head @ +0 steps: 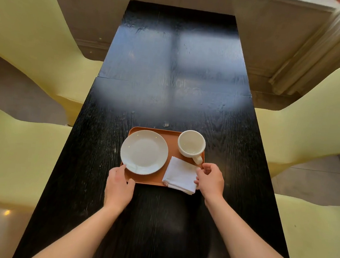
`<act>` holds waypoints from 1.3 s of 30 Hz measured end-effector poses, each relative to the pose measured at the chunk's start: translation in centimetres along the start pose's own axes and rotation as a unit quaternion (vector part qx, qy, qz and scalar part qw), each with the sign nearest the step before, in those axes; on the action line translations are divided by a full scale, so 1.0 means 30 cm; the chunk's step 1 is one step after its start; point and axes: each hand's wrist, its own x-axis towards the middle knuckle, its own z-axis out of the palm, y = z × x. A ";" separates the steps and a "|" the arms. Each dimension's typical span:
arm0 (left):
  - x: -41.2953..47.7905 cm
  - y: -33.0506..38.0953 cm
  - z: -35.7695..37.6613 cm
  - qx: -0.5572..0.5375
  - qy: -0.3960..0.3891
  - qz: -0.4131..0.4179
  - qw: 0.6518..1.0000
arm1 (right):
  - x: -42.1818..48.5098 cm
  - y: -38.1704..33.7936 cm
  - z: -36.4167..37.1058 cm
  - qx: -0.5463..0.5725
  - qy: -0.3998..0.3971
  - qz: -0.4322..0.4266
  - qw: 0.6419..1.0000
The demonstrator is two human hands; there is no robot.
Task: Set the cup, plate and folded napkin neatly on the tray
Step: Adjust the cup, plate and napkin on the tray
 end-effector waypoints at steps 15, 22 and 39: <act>0.072 -0.113 0.040 -0.002 -0.017 -0.002 1.000 | 0.124 -0.053 0.039 -0.176 0.008 -0.088 0.980; 0.100 -0.153 0.043 0.020 -0.018 0.028 0.999 | 0.124 -0.053 0.053 -0.187 0.031 -0.093 0.977; 0.116 -0.166 0.059 0.054 0.002 0.058 0.997 | 0.113 -0.079 0.115 -0.102 0.065 -0.042 0.992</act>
